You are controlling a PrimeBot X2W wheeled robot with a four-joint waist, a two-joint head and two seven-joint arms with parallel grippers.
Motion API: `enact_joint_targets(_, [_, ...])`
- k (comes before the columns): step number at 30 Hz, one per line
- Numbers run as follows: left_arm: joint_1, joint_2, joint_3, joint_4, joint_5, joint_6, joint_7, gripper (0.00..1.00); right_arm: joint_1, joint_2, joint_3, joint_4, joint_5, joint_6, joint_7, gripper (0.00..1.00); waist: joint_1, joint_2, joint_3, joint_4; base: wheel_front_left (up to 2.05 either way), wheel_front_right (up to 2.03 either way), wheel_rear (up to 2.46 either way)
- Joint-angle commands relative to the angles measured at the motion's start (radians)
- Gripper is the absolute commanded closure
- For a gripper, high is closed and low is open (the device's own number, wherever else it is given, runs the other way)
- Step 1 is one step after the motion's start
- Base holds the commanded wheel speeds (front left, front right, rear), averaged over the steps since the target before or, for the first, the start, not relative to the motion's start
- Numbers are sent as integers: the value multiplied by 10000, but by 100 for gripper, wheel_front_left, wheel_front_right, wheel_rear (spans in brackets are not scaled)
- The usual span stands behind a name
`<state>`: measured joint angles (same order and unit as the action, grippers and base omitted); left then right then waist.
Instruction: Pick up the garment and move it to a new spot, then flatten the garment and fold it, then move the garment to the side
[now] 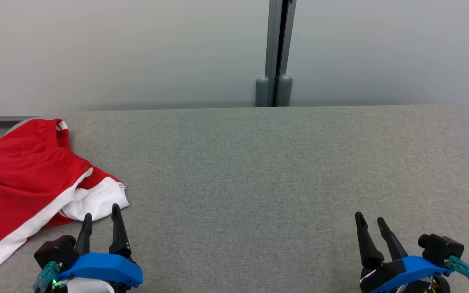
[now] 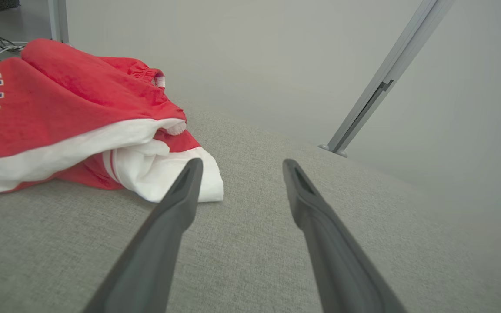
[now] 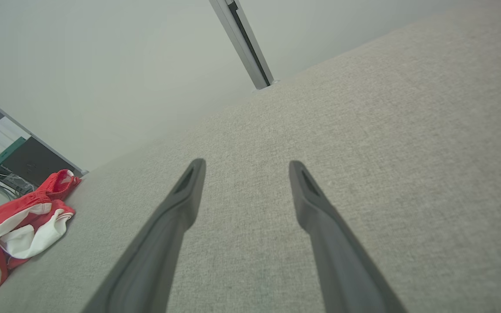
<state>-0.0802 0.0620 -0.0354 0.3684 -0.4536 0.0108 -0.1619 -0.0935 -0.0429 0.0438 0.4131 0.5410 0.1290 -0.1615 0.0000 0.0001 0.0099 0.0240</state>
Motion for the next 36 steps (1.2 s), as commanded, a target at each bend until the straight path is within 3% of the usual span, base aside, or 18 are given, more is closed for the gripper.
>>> enact_joint_targets(1, [-156,94,63,-2,336,74,-123,0,-47,-85,34,-5,-294,20,-121,0,0,-1,-3,8,0,0,0])
enact_joint_targets(15, [-194,168,-11,517,1701,112,-448,0,51,-94,113,148,-1529,22,-458,0,0,-1,-33,48,0,0,0])
enact_joint_targets(28, [-80,255,-187,367,2738,-350,-717,0,81,-100,182,184,-2563,26,-722,0,0,-1,-18,118,0,0,0])
enact_joint_targets(36, [137,125,348,-25,2910,-449,-869,0,145,-102,193,153,-3052,26,-867,0,0,-1,-16,165,0,0,0])
